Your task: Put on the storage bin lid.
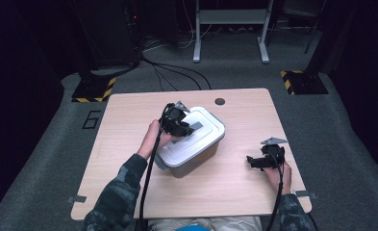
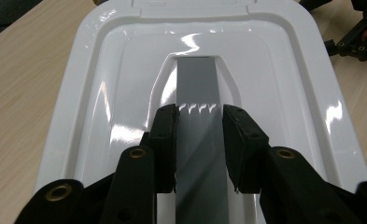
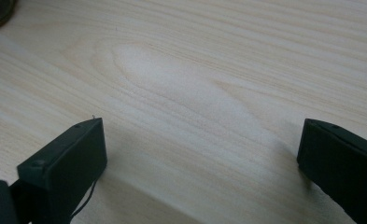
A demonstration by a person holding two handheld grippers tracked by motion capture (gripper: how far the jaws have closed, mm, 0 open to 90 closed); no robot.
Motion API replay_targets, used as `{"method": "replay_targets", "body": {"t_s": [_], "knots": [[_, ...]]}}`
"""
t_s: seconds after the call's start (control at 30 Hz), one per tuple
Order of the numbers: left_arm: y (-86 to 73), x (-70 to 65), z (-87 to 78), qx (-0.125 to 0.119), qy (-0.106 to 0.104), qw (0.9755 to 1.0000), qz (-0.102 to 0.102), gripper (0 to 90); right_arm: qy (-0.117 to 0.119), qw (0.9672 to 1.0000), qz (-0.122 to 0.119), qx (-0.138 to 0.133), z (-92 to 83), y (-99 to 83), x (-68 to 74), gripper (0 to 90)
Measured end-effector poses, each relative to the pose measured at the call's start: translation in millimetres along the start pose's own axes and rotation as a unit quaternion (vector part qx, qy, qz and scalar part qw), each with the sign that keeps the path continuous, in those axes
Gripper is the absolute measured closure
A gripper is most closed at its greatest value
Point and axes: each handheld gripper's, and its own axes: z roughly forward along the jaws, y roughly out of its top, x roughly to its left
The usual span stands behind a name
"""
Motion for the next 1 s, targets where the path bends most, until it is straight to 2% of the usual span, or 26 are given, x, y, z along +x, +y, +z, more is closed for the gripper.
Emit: {"method": "replay_targets", "body": {"t_s": [0.27, 0.33, 0.4, 0.47, 0.57, 0.67, 0.77, 0.8, 0.93, 1.0], "knots": [[-2.1, -1.8, 3.1, -0.002, -0.001, 1.0, -0.006, 65.6, 0.0, 1.0, 0.0, 0.0, 0.0, 0.0, -0.1, 0.8], [-3.2, -3.1, 4.7, 0.002, 0.0, 1.0, 0.001, 65.4, 0.0, 1.0, 0.0, 0.0, 0.0, 0.0, -0.1, 0.8], [-4.2, -4.6, 6.0, -0.002, 0.0, 1.0, -0.001, 64.3, 0.0, 1.0, 0.0, 0.0, 0.0, 0.0, -0.1, 0.8], [-4.2, -5.2, 5.5, -0.005, 0.001, 1.0, 0.001, 59.3, 0.0, 1.0, 0.0, 0.0, 0.0, 0.0, -0.1, 0.8], [-4.1, -5.5, 3.2, -0.009, 0.001, 1.0, 0.003, 44.8, 0.0, 1.0, 0.0, 0.0, -0.1, 0.0, -0.1, 0.8], [-7.0, -6.8, -9.6, -0.022, 0.021, 0.9995, 0.003, 35.5, 0.0, 1.0, -0.002, 0.0, 0.0, 0.0, -0.4, 0.9], [-10.2, -5.3, -17.2, -0.028, 0.028, 0.9992, 0.0, 26.2, 0.0, 1.0, -0.002, -0.001, 0.0, 0.0, -0.4, 0.9], [-14.4, -2.9, -24.8, -0.03, 0.037, 0.9989, -0.003, 22.3, 0.0, 1.0, -0.002, 0.0, 0.0, 0.0, -0.4, 0.9], [-25.3, 4.0, -38.6, -0.036, 0.055, 0.9978, -0.011, 15.3, 0.0, 1.0, -0.002, 0.0, 0.0, 0.0, -0.4, 0.8], [-29.3, 6.2, -42.6, -0.038, 0.057, 0.9975, -0.018, 13.9, 0.0, 1.0, 0.0, 0.0, 0.0, 0.0, 0.0, 0.8]]}}
